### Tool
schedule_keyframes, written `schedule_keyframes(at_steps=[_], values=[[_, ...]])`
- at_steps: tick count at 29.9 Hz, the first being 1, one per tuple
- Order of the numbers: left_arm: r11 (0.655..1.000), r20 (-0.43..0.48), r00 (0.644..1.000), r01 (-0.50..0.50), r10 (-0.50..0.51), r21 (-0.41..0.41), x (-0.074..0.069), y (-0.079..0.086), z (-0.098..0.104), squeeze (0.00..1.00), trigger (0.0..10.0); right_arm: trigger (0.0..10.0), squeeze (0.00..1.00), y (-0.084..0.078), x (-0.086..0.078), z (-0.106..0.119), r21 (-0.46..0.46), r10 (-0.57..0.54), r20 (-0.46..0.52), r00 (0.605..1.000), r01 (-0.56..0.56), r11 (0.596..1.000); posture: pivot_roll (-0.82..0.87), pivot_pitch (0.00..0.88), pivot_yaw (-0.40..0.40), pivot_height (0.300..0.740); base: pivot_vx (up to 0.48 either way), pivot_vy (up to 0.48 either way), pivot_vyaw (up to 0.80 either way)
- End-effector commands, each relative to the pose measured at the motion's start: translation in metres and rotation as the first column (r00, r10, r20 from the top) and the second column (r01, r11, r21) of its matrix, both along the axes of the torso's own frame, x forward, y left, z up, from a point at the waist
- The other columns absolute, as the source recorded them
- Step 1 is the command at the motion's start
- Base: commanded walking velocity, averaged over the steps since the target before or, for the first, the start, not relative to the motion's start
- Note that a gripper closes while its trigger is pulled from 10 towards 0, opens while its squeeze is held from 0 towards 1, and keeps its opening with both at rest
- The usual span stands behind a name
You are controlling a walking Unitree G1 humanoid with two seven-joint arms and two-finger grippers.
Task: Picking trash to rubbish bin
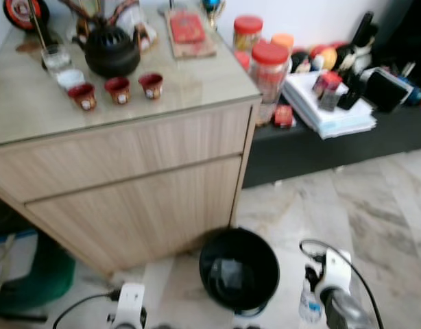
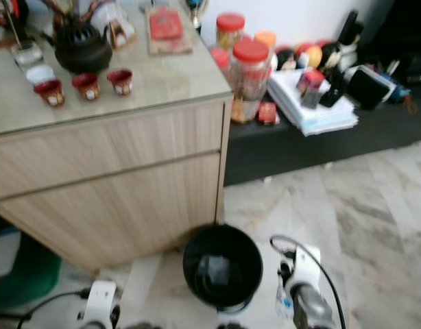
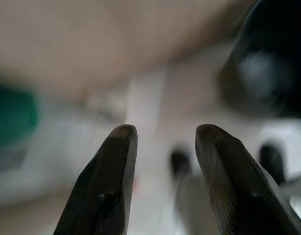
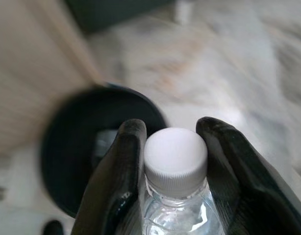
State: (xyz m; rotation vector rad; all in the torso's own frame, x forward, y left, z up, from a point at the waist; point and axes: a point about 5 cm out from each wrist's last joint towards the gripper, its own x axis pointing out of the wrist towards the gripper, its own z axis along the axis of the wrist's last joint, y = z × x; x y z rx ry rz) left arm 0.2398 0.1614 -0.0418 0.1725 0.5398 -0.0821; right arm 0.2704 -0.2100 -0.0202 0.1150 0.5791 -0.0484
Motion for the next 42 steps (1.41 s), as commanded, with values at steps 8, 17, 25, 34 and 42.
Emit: schedule_keyframes(at_steps=[8, 17, 25, 34, 42], values=[[0.913, 0.207, 0.915, 0.379, -0.345, -0.153, 0.034, -0.068, 0.042, 0.0, 10.0, 10.0, 0.0, 0.043, 0.037, 0.033, 0.053, 0.193, 0.189, 0.963, -0.206, 0.977, 0.12, 0.174, -0.077, 0.74, 0.0, 0.0, 0.0], [0.792, 0.248, 0.827, 0.558, -0.505, -0.247, 0.031, -0.103, 0.053, 0.0, 10.0, 10.0, 0.0, 0.066, 0.046, 0.043, 0.034, 0.252, 0.235, 0.939, -0.267, 0.963, 0.13, 0.164, -0.085, 0.74, 0.0, 0.0, 0.0], [0.775, 0.276, 0.815, 0.574, -0.509, -0.265, 0.033, -0.106, 0.06, 0.0, 10.0, 10.0, 1.0, 0.056, 0.05, 0.047, 0.038, 0.153, 0.258, 0.954, -0.168, 0.985, 0.14, 0.168, -0.089, 0.74, 0.0, 0.0, 0.0], [0.758, 0.283, 0.803, 0.591, -0.524, -0.276, 0.035, -0.112, 0.065, 0.0, 10.0, 10.0, 1.0, 0.051, 0.05, 0.048, 0.051, 0.115, 0.269, 0.956, -0.133, 0.99, 0.14, 0.183, -0.086, 0.74, 0.0, 0.0, 0.0], [0.816, 0.229, 0.853, 0.518, -0.469, -0.258, 0.034, -0.098, 0.056, 0.0, 10.0, 10.0, 0.0, 0.032, 0.045, 0.042, 0.02, 0.059, 0.226, 0.972, -0.065, 0.998, 0.13, 0.194, -0.087, 0.74, 0.0, 0.0, 0.0]])
